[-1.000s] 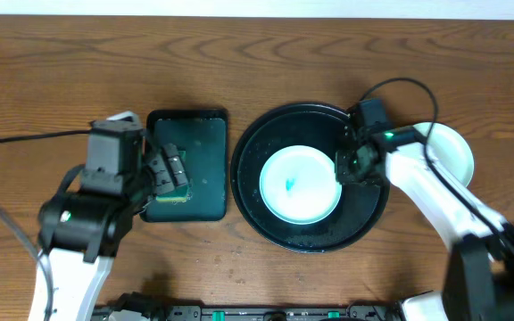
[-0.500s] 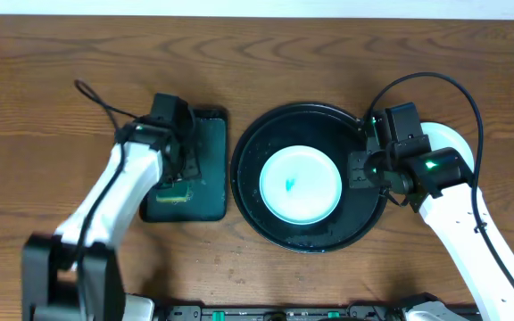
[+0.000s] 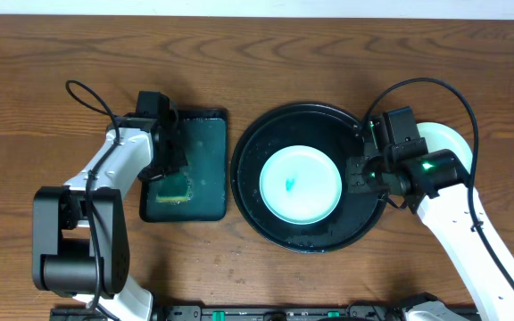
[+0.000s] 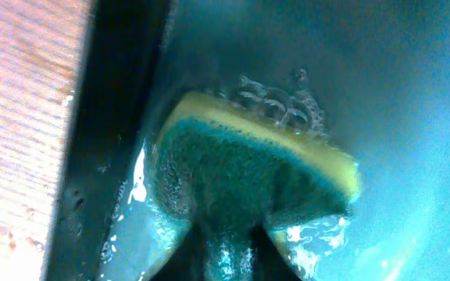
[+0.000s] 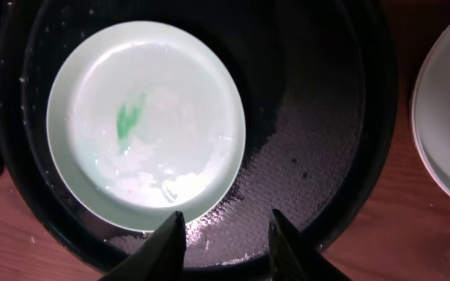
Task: Clean dirty plates on tray and stack at the side
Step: 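Grasp the sponge with the left gripper and lift it from the tray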
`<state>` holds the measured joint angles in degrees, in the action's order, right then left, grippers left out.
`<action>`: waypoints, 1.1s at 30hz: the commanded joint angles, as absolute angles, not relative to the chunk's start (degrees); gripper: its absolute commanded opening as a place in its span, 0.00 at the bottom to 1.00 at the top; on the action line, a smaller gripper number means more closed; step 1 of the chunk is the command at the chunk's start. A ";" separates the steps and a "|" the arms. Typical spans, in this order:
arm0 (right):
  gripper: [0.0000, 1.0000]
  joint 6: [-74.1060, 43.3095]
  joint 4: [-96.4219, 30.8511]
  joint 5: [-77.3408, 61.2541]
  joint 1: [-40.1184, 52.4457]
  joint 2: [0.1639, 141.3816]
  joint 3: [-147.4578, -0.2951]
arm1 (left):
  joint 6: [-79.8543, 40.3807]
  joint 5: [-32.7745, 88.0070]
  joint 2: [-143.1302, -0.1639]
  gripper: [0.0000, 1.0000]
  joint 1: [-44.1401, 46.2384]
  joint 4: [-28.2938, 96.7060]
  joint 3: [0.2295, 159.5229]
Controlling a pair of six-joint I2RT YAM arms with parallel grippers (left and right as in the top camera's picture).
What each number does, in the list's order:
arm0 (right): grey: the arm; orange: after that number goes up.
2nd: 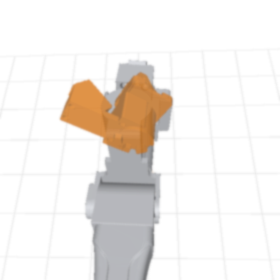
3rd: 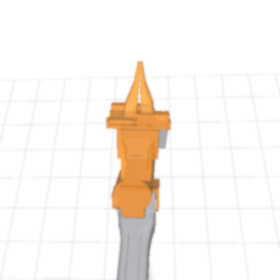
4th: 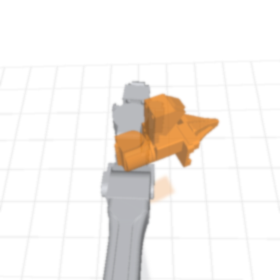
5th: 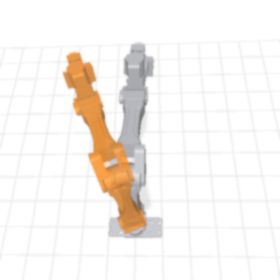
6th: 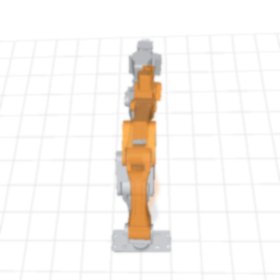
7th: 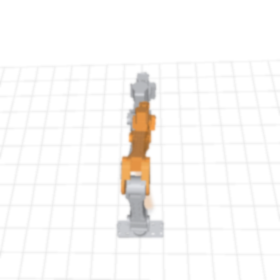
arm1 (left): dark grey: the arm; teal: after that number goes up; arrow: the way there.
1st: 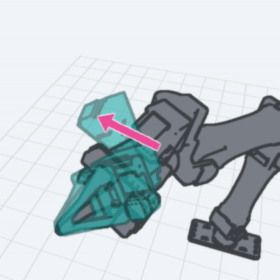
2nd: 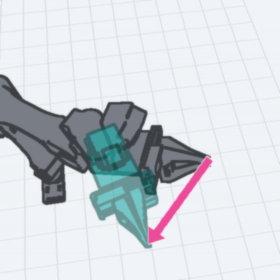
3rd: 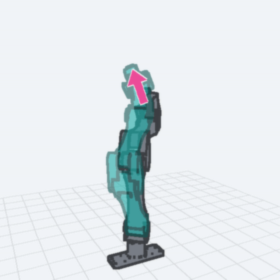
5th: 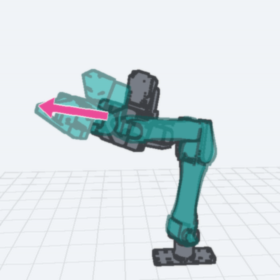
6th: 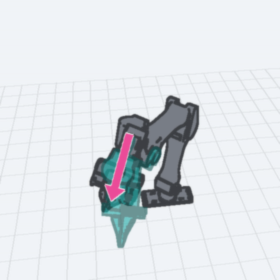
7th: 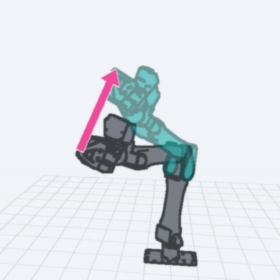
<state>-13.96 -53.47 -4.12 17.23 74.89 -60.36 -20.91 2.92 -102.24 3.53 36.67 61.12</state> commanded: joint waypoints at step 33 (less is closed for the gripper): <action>0.33 -20.16 -43.51 0.60 17.12 91.42 -58.33 | -16.88 7.33 -80.82 0.07 7.94 48.14 64.84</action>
